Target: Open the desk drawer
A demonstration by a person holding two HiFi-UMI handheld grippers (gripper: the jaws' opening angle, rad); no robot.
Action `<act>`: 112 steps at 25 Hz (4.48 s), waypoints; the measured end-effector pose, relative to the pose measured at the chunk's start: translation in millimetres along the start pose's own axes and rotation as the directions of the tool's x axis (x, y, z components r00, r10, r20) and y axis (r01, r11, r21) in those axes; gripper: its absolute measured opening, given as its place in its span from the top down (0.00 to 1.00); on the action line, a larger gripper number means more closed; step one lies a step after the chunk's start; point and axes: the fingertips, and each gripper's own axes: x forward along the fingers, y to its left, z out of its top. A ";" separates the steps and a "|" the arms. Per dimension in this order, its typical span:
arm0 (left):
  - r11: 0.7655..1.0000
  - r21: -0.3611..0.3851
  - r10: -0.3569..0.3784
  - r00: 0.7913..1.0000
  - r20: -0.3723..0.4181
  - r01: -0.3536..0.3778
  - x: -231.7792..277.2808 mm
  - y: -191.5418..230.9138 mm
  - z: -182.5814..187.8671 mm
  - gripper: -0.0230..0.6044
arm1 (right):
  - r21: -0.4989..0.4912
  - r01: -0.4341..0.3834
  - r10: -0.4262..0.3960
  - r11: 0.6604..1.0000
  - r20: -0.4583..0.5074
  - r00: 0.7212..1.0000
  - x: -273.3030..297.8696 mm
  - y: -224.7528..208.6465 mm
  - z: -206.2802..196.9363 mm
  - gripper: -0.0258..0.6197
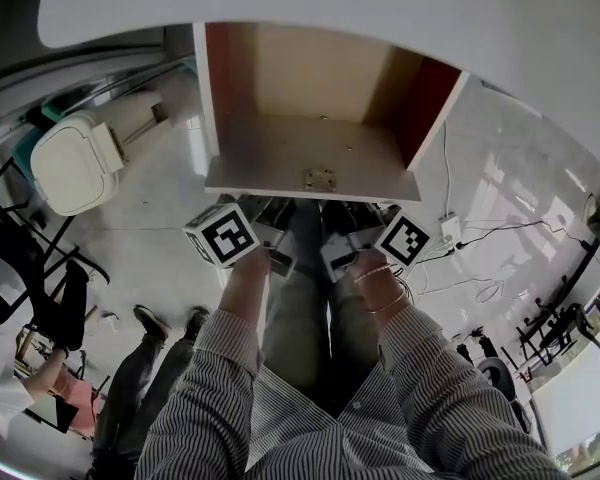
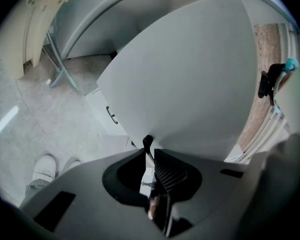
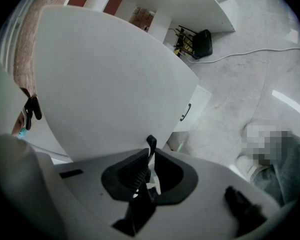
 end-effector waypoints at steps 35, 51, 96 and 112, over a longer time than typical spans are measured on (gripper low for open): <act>0.999 -0.003 0.054 0.998 -0.035 -0.054 -78.3 -79.1 -46.3 0.74 | -0.123 0.011 -0.031 0.992 -0.160 0.987 -74.7 74.7 -36.7 0.86; 0.962 0.265 -0.073 0.997 0.034 0.062 -95.6 -199.9 -10.4 0.93 | -0.226 -0.262 0.212 0.938 -0.224 0.951 -114.2 205.7 -12.6 0.93; 0.581 0.771 -0.315 0.945 -0.083 0.261 -129.5 -511.9 50.0 0.94 | -0.653 -0.478 0.324 0.587 -0.352 0.878 -177.0 476.9 68.7 0.93; 0.495 0.819 -0.416 0.907 -0.068 0.288 -151.6 -549.9 47.8 0.94 | -0.726 -0.530 0.399 0.439 -0.371 0.838 -192.7 530.3 53.1 0.93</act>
